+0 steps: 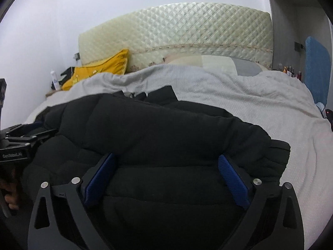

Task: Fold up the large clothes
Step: 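Open the left tool to release the sleeve and withdraw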

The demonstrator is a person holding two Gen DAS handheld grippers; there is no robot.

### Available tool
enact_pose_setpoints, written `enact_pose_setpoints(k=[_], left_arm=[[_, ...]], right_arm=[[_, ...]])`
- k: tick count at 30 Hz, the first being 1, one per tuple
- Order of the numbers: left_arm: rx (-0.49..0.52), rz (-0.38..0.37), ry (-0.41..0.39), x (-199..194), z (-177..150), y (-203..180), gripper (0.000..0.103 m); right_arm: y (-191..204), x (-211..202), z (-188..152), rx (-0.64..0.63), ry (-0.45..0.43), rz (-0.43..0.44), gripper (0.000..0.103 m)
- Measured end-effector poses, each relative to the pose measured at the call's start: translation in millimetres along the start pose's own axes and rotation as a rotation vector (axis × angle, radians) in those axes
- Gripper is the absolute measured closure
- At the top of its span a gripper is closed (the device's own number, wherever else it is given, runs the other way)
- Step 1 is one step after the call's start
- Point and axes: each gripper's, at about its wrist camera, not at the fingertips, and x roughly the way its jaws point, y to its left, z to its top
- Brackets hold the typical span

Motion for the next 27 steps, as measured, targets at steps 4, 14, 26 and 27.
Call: enact_pose_setpoints(k=[4, 14, 26, 27], left_arm=[[-0.007, 0.009, 0.022, 13.9, -2.7, 0.0, 0.011], [0.005, 0.035, 0.002, -5.6, -8.8, 4.4, 0.010], [-0.068, 0.104, 0.026, -34.1, -50.7, 59.5, 0.010], [-0.066, 0.131, 0.028, -31.1, -52.0, 59.4, 0.010]], right_arm=[[0.6, 16.9, -2.5, -0.017, 0.012, -0.016, 0.002], [-1.8, -10.9, -2.6, -0.066, 0.018, 0.049, 0.007], [-58.9, -43.4, -13.2, 0.045, 0.023, -0.009, 0.053], [-58.1, -42.4, -15.7, 0.035, 0.020, -0.013, 0.057]])
